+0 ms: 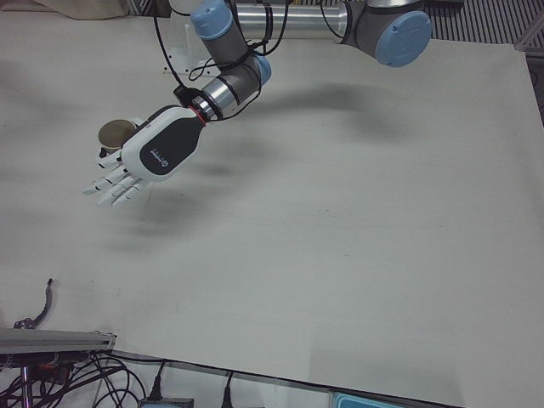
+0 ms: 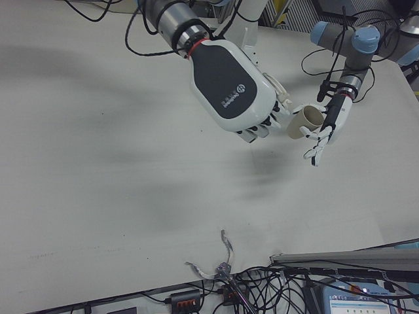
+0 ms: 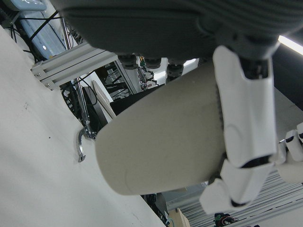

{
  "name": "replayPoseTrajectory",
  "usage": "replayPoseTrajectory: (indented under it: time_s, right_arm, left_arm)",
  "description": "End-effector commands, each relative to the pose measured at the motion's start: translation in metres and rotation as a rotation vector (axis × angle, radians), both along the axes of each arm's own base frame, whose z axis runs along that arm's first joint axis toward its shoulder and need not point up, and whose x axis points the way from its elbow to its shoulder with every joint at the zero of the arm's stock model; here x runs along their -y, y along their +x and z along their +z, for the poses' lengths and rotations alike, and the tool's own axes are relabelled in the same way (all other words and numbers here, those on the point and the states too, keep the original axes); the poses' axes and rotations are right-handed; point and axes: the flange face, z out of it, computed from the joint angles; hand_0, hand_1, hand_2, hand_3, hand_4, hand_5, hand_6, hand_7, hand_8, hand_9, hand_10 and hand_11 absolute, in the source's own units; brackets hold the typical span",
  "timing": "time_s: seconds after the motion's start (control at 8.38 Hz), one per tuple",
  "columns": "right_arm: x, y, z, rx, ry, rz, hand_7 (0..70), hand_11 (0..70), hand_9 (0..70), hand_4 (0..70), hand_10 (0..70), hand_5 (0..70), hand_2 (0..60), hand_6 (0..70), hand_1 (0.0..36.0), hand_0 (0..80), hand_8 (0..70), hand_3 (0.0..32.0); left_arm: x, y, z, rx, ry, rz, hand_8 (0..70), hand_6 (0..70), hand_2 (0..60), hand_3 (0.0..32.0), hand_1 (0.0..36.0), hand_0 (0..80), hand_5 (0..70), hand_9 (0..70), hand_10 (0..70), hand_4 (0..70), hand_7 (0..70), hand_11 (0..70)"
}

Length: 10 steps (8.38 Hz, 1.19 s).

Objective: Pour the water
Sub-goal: 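Tilt the white cup in the right hand over the beige cup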

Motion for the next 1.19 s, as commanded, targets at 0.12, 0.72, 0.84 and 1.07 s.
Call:
replayPoseTrajectory:
  time_s: [0.12,0.72,0.84,1.07]
  right_arm:
    - [-0.04,-0.138,-0.069,-0.131,0.073,-0.015,70.0,70.0,70.0,70.0,55.4,70.0,60.0,70.0,36.0,80.0,59.6,0.0]
    - [-0.032,-0.056,0.06,0.128,-0.133,0.052,70.0,70.0,70.0,70.0,63.5,70.0,60.0,70.0,36.0,80.0,58.3,0.0]
    - [-0.023,-0.014,0.11,0.247,-0.132,0.08,70.0,70.0,70.0,61.9,68.4,70.0,60.0,70.0,36.0,80.0,60.0,0.0]
    - [-0.015,0.039,0.203,0.356,-0.213,0.1,70.0,70.0,70.0,61.2,70.0,70.0,60.0,70.0,36.0,80.0,64.6,0.0]
  left_arm:
    - [-0.004,0.01,-0.006,0.014,0.014,0.007,2.4,9.4,60.0,0.0,35.0,57.5,70.0,2.8,1.9,58.4,17.1,4.8]
    - [0.009,-0.005,0.002,-0.063,0.053,-0.006,2.7,9.3,60.0,0.0,31.3,55.1,70.0,3.2,3.4,57.3,16.6,6.7]
    - [0.01,-0.014,0.038,-0.064,0.056,0.025,2.7,9.3,60.0,0.0,30.4,54.8,70.0,3.3,3.7,57.2,16.7,7.1]
    - [0.004,-0.038,0.121,-0.101,0.007,0.046,2.7,9.2,60.0,0.0,29.3,55.0,70.0,3.3,4.0,58.1,17.1,7.4]
